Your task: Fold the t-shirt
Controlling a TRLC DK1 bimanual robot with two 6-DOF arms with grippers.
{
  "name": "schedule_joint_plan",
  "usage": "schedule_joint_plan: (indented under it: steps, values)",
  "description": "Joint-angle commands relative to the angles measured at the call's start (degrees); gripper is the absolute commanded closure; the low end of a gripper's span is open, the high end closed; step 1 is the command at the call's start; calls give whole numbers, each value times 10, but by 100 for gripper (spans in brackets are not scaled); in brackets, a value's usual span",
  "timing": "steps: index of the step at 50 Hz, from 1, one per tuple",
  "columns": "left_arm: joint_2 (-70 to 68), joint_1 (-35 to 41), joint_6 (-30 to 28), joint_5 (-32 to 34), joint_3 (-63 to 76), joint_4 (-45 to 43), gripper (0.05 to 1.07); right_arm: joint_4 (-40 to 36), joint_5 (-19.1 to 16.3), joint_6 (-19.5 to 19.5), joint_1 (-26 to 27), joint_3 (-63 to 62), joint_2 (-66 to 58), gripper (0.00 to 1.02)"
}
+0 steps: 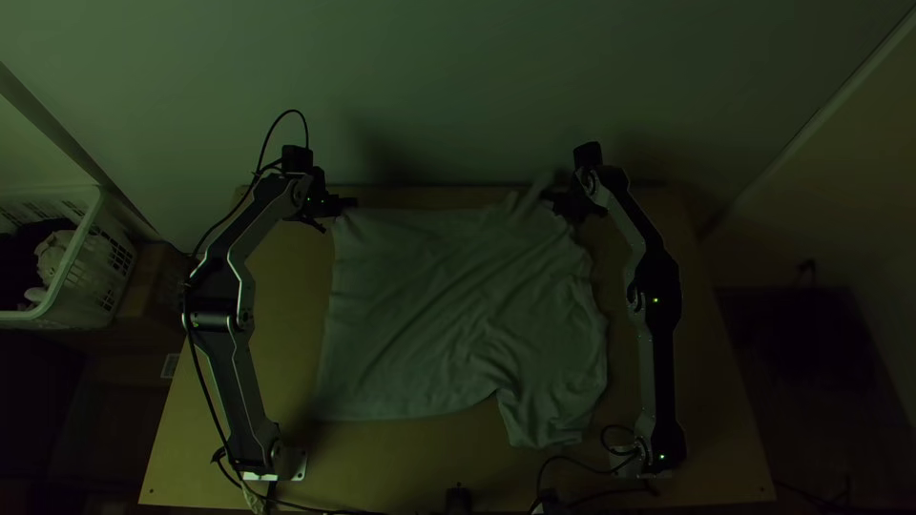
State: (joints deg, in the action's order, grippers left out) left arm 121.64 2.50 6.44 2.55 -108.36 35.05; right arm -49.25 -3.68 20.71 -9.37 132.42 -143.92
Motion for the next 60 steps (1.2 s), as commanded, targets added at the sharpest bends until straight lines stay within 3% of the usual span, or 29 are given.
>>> schedule_joint_plan:
  steps: [1, 30, 60]
  values:
    - [-28, -3, 9, 3, 14, -2, 105, 2, 0, -6, 0, 7, -13, 100]
    - [-49, -23, 15, 4, 31, -4, 105, -17, 32, -15, 61, -8, 43, 100]
    - [-107, -21, 20, 5, 75, -2, 105, -84, 32, -20, 48, -57, 132, 100]
